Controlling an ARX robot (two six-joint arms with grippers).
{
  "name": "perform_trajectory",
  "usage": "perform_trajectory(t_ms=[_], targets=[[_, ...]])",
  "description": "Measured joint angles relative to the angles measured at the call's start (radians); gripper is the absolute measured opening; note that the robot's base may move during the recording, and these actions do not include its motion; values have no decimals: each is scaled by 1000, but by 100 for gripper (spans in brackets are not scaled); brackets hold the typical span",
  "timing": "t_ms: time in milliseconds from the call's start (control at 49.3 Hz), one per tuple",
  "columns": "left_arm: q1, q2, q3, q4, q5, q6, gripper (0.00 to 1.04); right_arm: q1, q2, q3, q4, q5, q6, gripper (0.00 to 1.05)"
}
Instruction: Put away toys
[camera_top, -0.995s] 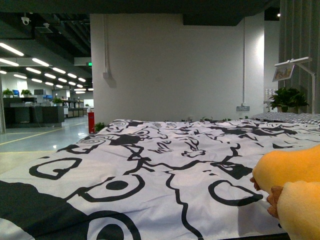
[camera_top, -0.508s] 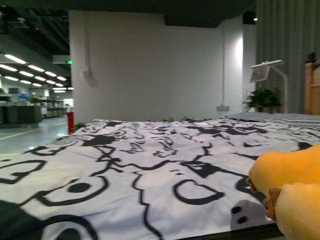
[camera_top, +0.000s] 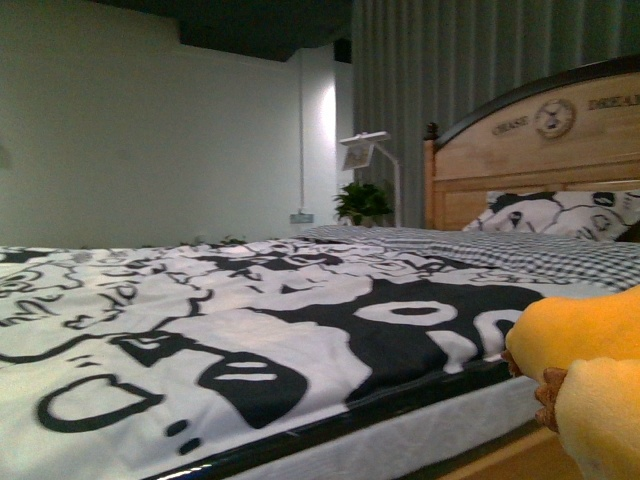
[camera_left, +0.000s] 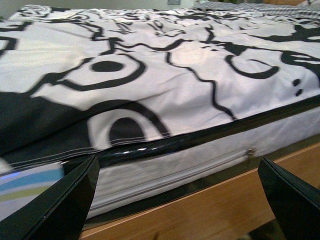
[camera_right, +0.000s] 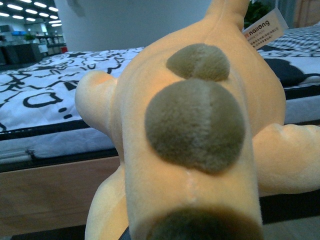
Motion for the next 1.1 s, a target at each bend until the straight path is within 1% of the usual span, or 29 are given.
perform_trajectory(t_ms=[1096], targets=[[1,0,0,0,2,0,98,0,0,0,0,3,0,7]])
